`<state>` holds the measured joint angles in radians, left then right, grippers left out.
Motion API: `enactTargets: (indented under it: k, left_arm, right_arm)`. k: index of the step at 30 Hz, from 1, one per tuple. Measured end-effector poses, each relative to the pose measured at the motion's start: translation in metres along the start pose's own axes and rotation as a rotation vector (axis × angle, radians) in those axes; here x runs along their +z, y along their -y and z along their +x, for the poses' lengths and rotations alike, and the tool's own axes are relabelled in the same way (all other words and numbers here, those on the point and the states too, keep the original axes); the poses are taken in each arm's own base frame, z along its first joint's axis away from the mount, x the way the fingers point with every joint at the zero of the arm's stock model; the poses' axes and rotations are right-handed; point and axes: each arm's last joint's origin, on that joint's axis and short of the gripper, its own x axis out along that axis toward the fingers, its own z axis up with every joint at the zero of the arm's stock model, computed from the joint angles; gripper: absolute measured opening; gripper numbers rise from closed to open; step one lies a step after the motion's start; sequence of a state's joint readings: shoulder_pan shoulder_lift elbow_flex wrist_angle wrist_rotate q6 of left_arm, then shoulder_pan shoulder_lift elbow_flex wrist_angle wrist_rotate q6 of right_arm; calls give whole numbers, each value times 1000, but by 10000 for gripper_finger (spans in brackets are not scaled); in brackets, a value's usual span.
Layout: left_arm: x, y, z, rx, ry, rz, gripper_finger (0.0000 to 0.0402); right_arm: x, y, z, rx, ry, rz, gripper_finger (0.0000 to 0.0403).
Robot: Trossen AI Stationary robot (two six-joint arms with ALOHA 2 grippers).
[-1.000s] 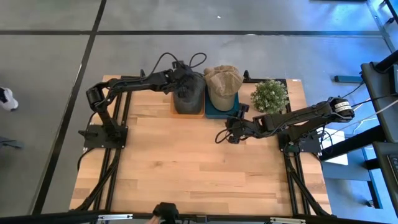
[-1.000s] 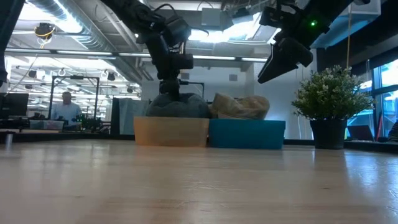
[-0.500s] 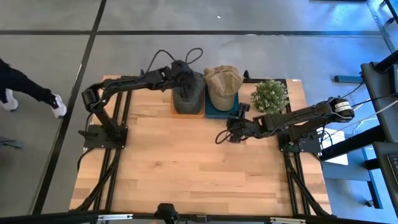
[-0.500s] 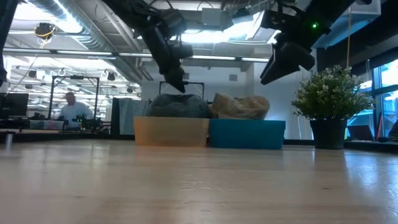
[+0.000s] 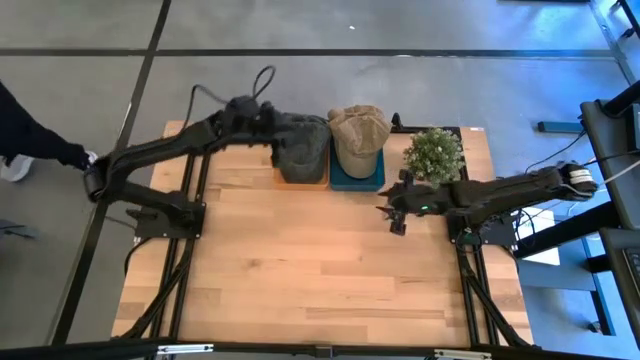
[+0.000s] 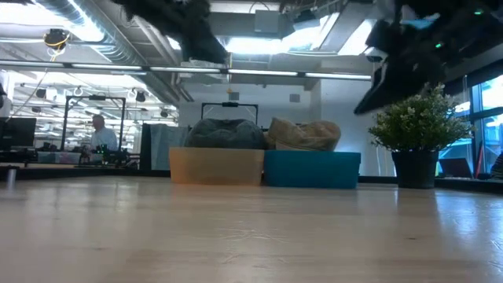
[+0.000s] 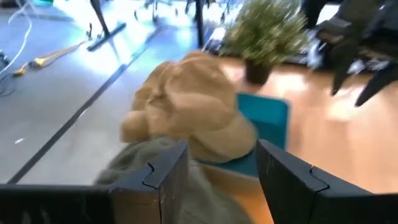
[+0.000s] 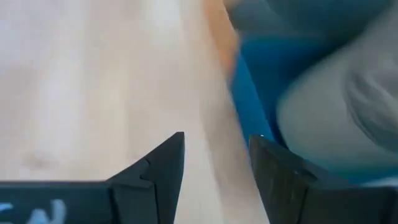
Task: Pick & Place hat
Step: Return to Home Position
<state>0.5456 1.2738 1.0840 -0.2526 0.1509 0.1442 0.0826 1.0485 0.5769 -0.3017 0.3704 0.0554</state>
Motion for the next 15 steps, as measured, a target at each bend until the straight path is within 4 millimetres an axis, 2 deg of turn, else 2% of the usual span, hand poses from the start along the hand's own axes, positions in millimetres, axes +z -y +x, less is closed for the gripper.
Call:
enactTargets:
  k: [7,11,15]
  left_arm:
    - [-60,49,-33,-132,202,-39,176]
    - [-98,70,-48,-219,338,-58,177]
    - [-131,79,-59,-276,395,-72,180]
  right_arm:
    - [-11,3,-35,403,438,30,181]
    - [-28,5,-42,440,478,80,181]
    - [-48,4,-36,444,488,157,181]
